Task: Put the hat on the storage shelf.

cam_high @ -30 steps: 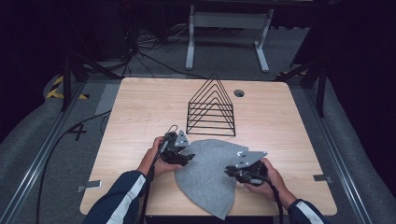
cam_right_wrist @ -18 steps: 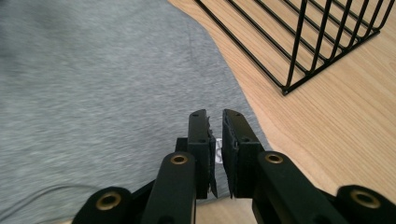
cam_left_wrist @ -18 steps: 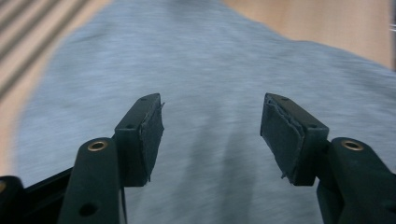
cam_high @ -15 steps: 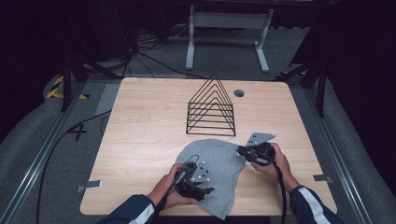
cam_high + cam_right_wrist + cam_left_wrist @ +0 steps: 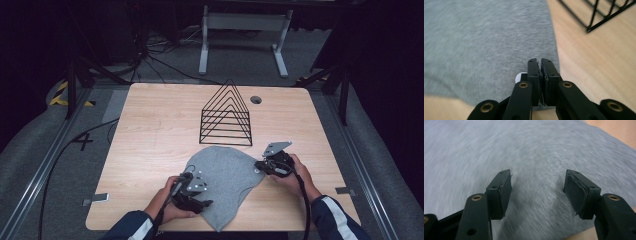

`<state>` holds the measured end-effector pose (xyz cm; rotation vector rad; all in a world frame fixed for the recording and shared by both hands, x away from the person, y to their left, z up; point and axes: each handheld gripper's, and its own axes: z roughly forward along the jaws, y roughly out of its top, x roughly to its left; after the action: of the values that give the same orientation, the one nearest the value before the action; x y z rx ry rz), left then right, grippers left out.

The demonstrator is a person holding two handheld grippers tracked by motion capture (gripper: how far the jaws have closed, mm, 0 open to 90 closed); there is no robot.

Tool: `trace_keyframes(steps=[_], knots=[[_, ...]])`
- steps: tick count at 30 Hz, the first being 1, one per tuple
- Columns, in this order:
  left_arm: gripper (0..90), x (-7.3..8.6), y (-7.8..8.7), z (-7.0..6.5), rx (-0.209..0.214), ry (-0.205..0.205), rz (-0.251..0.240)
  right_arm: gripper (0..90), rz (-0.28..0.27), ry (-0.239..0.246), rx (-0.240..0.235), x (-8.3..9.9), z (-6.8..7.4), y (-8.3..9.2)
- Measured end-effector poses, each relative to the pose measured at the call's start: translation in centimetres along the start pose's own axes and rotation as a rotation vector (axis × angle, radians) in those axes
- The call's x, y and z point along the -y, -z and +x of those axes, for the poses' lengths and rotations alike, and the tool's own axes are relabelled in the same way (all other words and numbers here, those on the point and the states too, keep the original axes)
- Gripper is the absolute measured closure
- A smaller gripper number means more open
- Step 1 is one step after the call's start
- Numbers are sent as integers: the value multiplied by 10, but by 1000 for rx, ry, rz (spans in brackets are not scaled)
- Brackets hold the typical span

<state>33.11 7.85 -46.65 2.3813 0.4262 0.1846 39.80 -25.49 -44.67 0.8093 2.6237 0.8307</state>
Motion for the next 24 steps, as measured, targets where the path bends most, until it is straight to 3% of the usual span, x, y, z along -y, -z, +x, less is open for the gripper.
trace_keyframes(steps=[1, 4, 6, 8, 12, 13, 17, 19, 21, 23, 24], knots=[[389, 0, 0, 0, 0, 0, 0, 862, 0, 4, -9, 2, 3, 2], [386, 13, 10, 18, -41, 62, -4, 862, 2, 13, -26, 8, 13, 7], [379, 23, 17, 34, -91, 104, -16, 864, 8, 16, -53, 10, 23, 10], [380, 26, 19, 40, -113, 115, -19, 865, 8, 17, -65, 11, 27, 11], [333, 31, 23, 53, -148, 173, -12, 872, 23, 55, -106, 9, 49, 13], [333, 32, 24, 56, -159, 191, -15, 872, 23, 55, -106, 9, 49, 13], [285, 34, 26, 63, -193, 216, -5, 859, 25, 67, -146, 9, 63, 14], [259, 34, 27, 65, -209, 217, 1, 767, 21, 87, -130, 5, 67, 14], [246, 33, 28, 67, -223, 233, -1, 742, 14, 86, -123, 4, 66, 14], [231, 32, 29, 76, -220, 277, -2, 605, -43, 45, -79, -8, 53, 13], [224, 32, 29, 76, -220, 277, -2, 605, -43, 45, -79, -8, 53, 13]])
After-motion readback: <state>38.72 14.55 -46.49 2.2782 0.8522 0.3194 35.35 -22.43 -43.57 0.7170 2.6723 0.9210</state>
